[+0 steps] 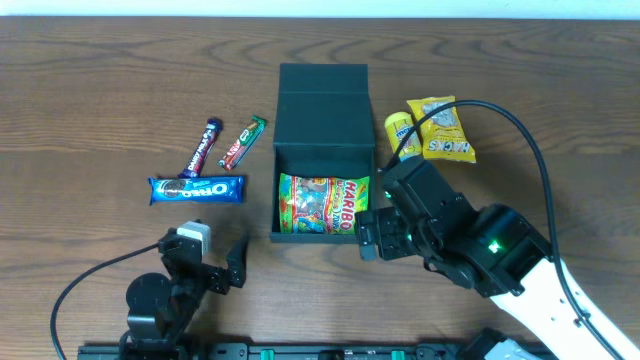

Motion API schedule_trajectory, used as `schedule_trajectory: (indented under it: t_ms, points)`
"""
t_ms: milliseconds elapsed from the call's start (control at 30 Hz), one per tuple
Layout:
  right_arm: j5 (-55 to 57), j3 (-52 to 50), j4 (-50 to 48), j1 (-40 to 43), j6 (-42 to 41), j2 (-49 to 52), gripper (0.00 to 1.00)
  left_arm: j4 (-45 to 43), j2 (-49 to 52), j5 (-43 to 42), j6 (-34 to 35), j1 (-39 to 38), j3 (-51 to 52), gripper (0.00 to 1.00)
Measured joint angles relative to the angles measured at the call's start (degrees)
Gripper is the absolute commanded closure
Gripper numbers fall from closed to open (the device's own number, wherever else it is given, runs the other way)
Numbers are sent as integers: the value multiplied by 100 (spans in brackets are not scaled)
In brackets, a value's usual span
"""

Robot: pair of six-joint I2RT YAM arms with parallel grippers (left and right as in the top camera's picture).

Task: Pack container
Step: 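Carry the Haribo bag left and lower it into the black box, then reach the left gripper to the blue Oreo pack and grasp it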

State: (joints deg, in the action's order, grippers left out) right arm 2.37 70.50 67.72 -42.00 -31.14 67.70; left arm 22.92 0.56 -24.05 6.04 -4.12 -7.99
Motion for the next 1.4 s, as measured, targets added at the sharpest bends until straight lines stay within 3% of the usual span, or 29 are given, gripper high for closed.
schedule_trajectory:
  t_ms: [267, 400, 567, 800, 967, 1167, 1400]
  points:
    - [0, 0, 105, 0, -2, 0, 1, -1001, 2, -883, 1998, 0, 92, 4]
    - [0, 0, 94, 0, -2, 0, 1, -809, 210, -743, 2741, 0, 52, 4]
    - [2, -7, 79, 0, -4, 0, 1, -374, 1526, -396, 3136, 0, -654, 4]
    - [4, -17, 79, 0, -4, 0, 1, 789, 4120, 284, 3272, 0, -2857, 5]
    - [0, -17, 81, 0, -4, 0, 1, 693, 5501, 76, 3254, 0, -3858, 5]
    - [0, -17, 81, 0, -7, 0, 1, 433, 6260, -201, 3453, 0, -4048, 5]
    - [0, -17, 76, 0, -4, 0, 1, 1187, 7108, 544, 4835, 11, -4070, 4]
